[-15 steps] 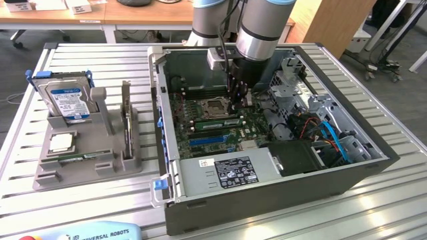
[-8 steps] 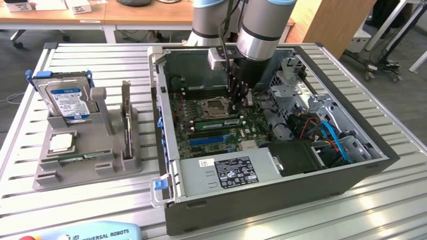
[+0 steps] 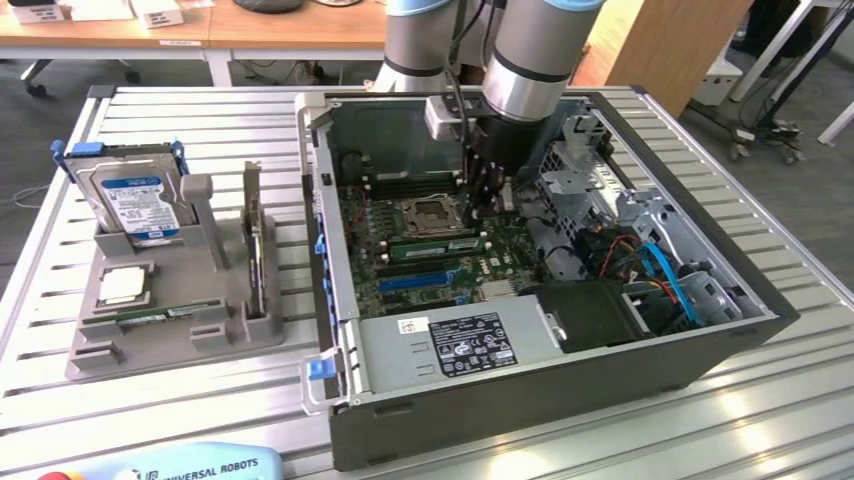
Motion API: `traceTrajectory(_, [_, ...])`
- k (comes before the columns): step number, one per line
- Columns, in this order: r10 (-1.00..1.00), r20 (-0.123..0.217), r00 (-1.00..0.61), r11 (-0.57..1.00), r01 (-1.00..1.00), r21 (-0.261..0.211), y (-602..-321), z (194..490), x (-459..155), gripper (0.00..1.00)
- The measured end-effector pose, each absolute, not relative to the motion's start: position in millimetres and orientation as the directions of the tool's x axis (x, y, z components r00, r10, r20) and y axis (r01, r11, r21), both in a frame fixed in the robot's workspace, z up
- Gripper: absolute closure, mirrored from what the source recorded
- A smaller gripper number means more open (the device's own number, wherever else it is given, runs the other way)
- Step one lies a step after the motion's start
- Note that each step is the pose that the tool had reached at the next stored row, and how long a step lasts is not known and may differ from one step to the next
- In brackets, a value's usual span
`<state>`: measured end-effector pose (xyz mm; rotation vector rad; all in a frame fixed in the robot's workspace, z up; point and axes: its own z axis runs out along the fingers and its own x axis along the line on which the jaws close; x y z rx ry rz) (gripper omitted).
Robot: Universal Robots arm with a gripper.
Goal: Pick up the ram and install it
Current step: 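Press down the ram until it locks into place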
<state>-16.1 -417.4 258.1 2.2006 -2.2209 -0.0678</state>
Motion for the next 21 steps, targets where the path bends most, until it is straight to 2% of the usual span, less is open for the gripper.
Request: traceTrajectory(21, [-1.000,-0.020,-0.009,0.009,-0.999,0.041,-417,258,6,0.90])
